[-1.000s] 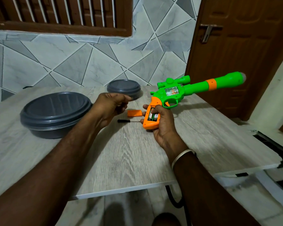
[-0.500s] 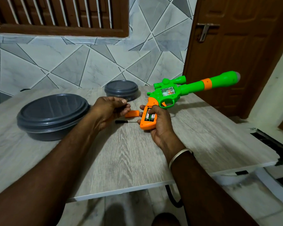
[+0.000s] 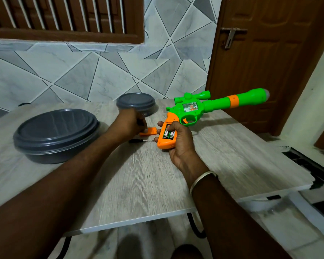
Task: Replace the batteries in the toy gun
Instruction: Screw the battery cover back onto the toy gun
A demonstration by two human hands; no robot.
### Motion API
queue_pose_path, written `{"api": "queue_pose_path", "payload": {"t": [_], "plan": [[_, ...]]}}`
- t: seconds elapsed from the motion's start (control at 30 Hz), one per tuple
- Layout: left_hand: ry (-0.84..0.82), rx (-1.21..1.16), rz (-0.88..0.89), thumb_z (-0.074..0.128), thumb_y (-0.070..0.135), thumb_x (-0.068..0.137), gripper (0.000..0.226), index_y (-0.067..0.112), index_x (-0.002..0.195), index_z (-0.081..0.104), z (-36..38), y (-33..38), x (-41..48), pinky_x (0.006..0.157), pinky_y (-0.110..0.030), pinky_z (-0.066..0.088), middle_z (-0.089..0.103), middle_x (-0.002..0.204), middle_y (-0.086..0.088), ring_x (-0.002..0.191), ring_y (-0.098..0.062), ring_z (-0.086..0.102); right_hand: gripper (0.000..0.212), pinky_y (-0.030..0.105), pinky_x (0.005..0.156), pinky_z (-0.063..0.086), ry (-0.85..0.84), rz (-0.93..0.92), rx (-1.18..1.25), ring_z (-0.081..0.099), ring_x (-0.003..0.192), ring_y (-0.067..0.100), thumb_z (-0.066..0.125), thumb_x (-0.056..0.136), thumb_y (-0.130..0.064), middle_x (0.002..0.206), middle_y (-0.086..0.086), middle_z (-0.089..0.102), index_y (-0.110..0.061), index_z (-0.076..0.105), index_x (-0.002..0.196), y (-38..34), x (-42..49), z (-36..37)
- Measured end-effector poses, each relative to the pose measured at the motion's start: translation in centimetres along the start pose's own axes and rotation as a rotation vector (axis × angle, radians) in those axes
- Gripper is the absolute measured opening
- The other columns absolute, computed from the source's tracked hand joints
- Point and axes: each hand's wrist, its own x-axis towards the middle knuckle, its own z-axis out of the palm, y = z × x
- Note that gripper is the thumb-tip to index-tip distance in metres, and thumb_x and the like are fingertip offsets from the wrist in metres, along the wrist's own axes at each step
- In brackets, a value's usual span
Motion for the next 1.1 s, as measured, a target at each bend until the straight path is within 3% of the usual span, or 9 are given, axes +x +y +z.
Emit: {"api": "queue_pose_path", "payload": {"t": [0.1,0.23,0.4,0.5,0.6,0.67,0.83,0.97,1.1], "plan": [[-0.103,0.133,0.095,0.068,0.011,0.093,0.017,0.003,0.105,0.076,0.8,0.3,0.6,0.073,-0.021,0.045,0.074,0.099,-0.009,0.082,-0.016,0.064,0.055,0.030,0.056,0.040,-0.003,-0.004,0.035,0.065,0.055,0.022,0.053,0.057,-0.018,0.088,0.011,0.070,0.003,0.067,0.107,0.0,0.0,0.0],[-0.154,0.271,0.081,0.064,0.021,0.097,0.038,0.012,0.061,0.056,1.9,0.8,1.0,0.056,-0.022,0.030,0.046,0.055,0.002,0.051,-0.010,0.041,0.042,0.031,0.058,0.041,-0.010,-0.021,0.054,0.066,0.057,0.019,0.052,0.057,-0.017,0.086,0.010,0.071,-0.003,0.071,0.092,0.0,-0.1,0.0],[-0.139,0.333,0.026,0.061,0.018,0.097,0.039,0.014,0.061,0.048,2.5,1.2,0.9,0.066,-0.028,0.038,0.046,0.059,0.001,0.056,-0.012,0.045,0.027,0.033,0.061,0.038,-0.004,-0.025,0.054,0.066,0.053,0.019,0.053,0.057,-0.016,0.081,0.007,0.073,-0.012,0.072,0.075,0.0,0.0,0.0],[-0.062,0.260,-0.041,0.061,0.017,0.097,0.022,0.009,0.077,0.068,2.0,1.1,0.6,0.066,-0.028,0.040,0.063,0.075,-0.007,0.068,-0.017,0.057,0.028,0.033,0.060,0.044,-0.001,-0.030,0.063,0.067,0.058,0.019,0.052,0.064,-0.015,0.084,0.006,0.074,-0.009,0.069,0.085,0.1,0.1,-0.1],[0.176,0.031,-0.104,0.067,0.013,0.092,0.013,0.005,0.093,0.077,-0.1,0.9,0.7,0.068,-0.028,0.039,0.071,0.086,-0.011,0.077,-0.021,0.062,0.033,0.029,0.053,0.052,-0.004,-0.040,0.088,0.064,0.062,0.017,0.052,0.069,-0.019,0.087,0.010,0.071,-0.003,0.064,0.095,-0.1,-0.1,-0.1],[0.265,-0.377,-0.178,0.072,0.008,0.088,0.010,0.001,0.092,0.078,-1.7,0.8,0.4,0.064,-0.026,0.041,0.070,0.082,-0.015,0.069,-0.020,0.060,0.033,0.029,0.051,0.051,-0.009,-0.044,0.116,0.063,0.059,0.017,0.054,0.071,-0.024,0.086,0.012,0.068,-0.003,0.064,0.093,-0.2,-0.2,0.0],[-0.073,-1.179,-0.376,0.059,0.001,0.092,0.008,0.002,0.089,0.067,-3.4,0.0,-1.2,0.051,-0.017,0.040,0.061,0.073,-0.006,0.062,-0.013,0.052,0.031,0.027,0.050,0.050,0.000,-0.054,0.145,0.062,0.052,0.016,0.056,0.083,-0.031,0.082,0.010,0.066,-0.006,0.063,0.099,-0.5,-0.4,-0.1],[-0.262,-1.321,-0.388,0.057,0.001,0.089,0.008,0.005,0.083,0.062,-3.4,0.1,-1.5,0.048,-0.014,0.037,0.059,0.071,-0.004,0.059,-0.009,0.052,0.037,0.027,0.049,0.051,0.005,-0.046,0.199,0.062,0.055,0.017,0.051,0.092,-0.030,0.082,0.012,0.067,-0.005,0.060,0.118,-0.7,-0.5,-0.1],[-0.356,-1.313,-0.410,0.050,-0.002,0.095,0.017,0.004,0.085,0.064,-2.5,1.0,-1.6,0.047,-0.013,0.037,0.060,0.068,-0.004,0.057,-0.009,0.053,0.024,0.028,0.052,0.050,-0.001,-0.050,0.174,0.064,0.055,0.016,0.052,0.092,-0.036,0.069,0.004,0.070,-0.017,0.063,0.102,-0.8,-0.6,-0.2]]}}
